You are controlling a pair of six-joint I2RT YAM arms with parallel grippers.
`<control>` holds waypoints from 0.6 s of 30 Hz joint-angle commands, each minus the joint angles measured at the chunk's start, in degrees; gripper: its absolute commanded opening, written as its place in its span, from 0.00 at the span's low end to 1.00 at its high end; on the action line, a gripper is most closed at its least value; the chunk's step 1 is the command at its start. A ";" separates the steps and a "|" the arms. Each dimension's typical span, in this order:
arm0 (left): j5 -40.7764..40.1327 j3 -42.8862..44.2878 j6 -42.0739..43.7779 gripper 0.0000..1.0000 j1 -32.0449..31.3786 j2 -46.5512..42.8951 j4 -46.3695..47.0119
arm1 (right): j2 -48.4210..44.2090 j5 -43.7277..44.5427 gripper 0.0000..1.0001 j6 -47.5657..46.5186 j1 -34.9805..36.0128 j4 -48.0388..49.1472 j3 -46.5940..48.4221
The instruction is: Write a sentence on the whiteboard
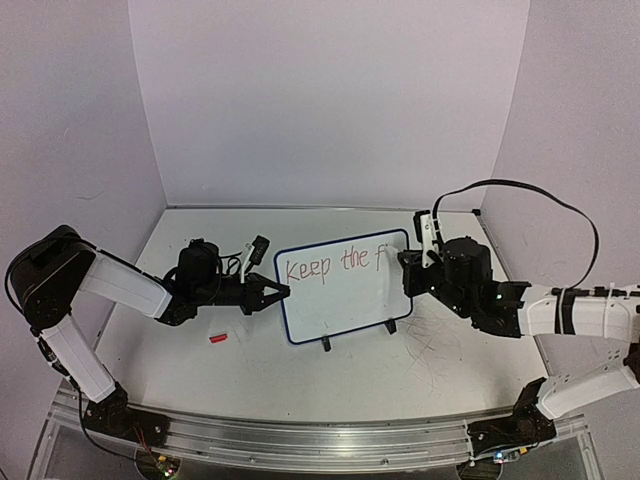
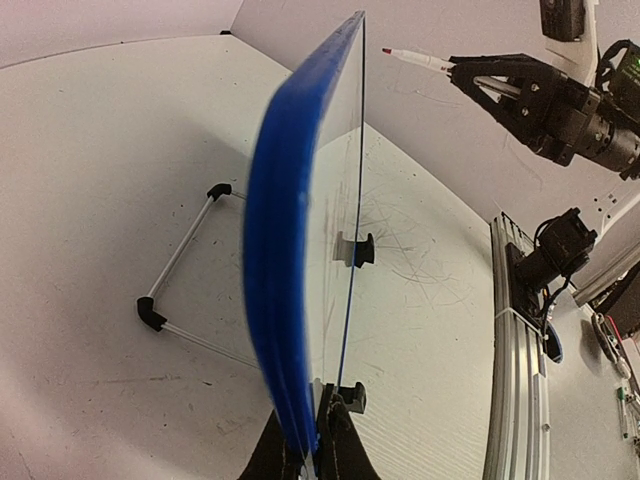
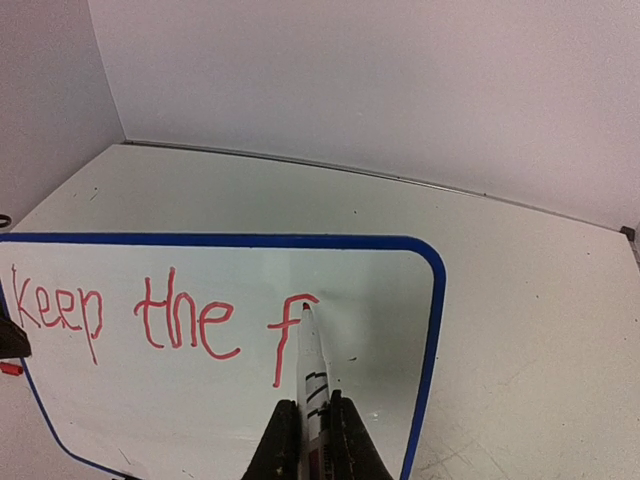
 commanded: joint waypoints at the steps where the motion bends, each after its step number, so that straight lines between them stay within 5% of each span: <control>1: -9.49 0.16 4.58 0.00 1.22 -0.14 -3.92 | 1.27 -1.50 0.00 0.59 -0.56 0.44 -0.17; 18: -9.71 0.04 4.83 0.00 1.22 -0.56 -4.23 | 4.08 1.77 0.00 1.73 -1.03 0.36 1.29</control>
